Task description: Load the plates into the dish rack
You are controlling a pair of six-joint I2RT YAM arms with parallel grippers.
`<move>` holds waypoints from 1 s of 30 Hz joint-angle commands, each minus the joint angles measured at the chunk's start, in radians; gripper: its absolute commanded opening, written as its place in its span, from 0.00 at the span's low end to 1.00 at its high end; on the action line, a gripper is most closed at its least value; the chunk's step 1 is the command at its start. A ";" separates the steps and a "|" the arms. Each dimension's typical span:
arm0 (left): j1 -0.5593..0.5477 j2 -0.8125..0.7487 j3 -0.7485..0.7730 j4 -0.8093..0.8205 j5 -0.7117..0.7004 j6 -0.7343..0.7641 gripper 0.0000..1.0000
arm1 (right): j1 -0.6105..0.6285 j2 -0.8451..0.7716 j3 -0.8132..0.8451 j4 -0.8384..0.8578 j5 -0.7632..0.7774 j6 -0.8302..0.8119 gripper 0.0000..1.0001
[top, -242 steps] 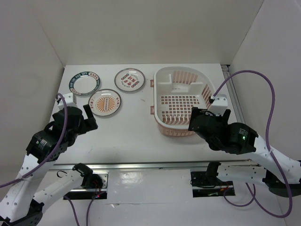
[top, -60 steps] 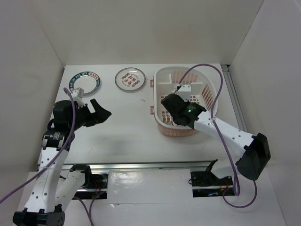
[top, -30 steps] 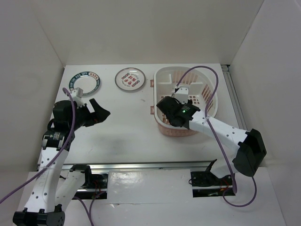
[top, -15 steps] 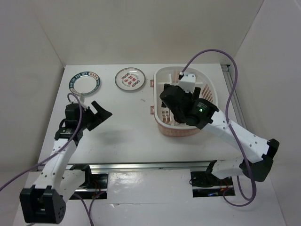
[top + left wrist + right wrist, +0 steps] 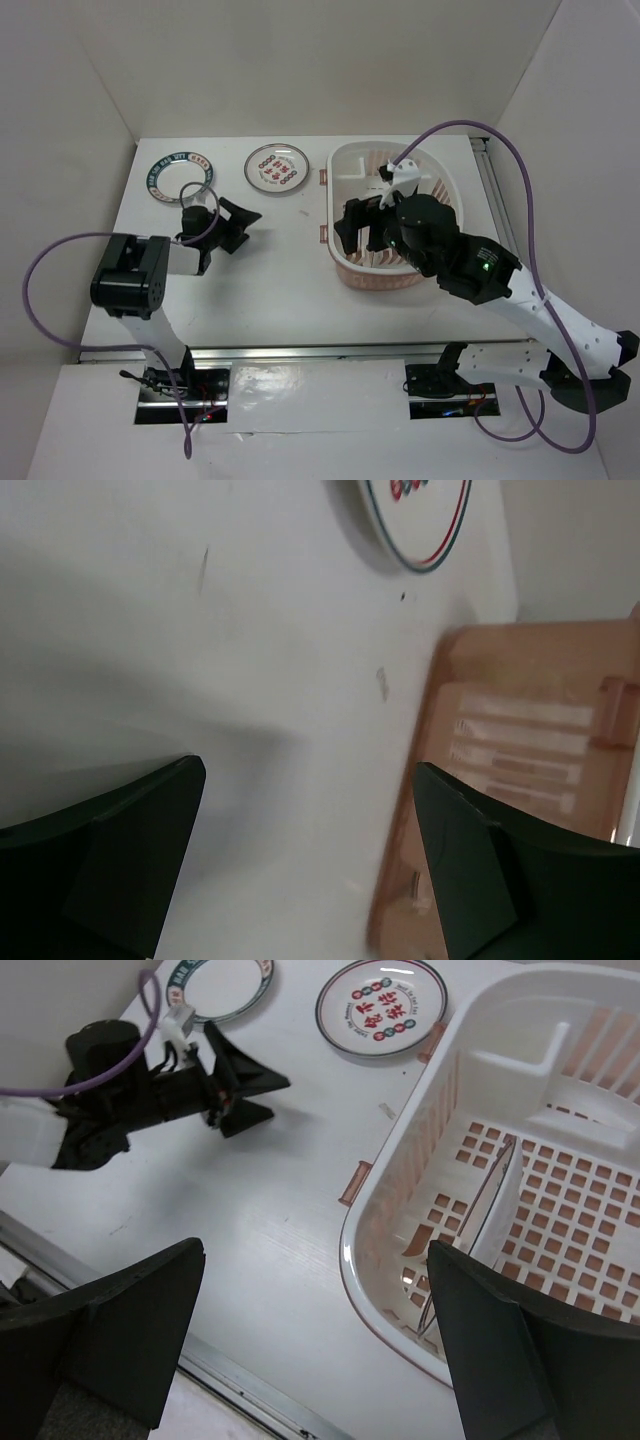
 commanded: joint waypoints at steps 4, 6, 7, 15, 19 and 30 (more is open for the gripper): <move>-0.024 0.261 0.177 0.092 -0.041 -0.125 1.00 | 0.012 -0.014 0.011 0.046 -0.048 -0.066 0.99; -0.037 0.306 0.258 0.052 -0.064 -0.125 1.00 | 0.021 -0.013 0.011 0.046 -0.048 -0.066 0.99; -0.050 0.320 0.292 0.014 -0.081 -0.138 1.00 | 0.021 -0.004 0.011 0.046 -0.048 -0.076 0.99; -0.081 0.419 0.562 -0.284 -0.219 -0.161 1.00 | 0.021 0.026 0.020 0.059 -0.048 -0.095 0.99; -0.081 0.444 0.619 -0.348 -0.241 -0.170 0.97 | 0.021 0.026 0.020 0.077 -0.048 -0.095 0.99; -0.081 0.513 0.726 -0.490 -0.262 -0.158 0.51 | 0.021 0.016 0.002 0.097 -0.083 -0.095 0.99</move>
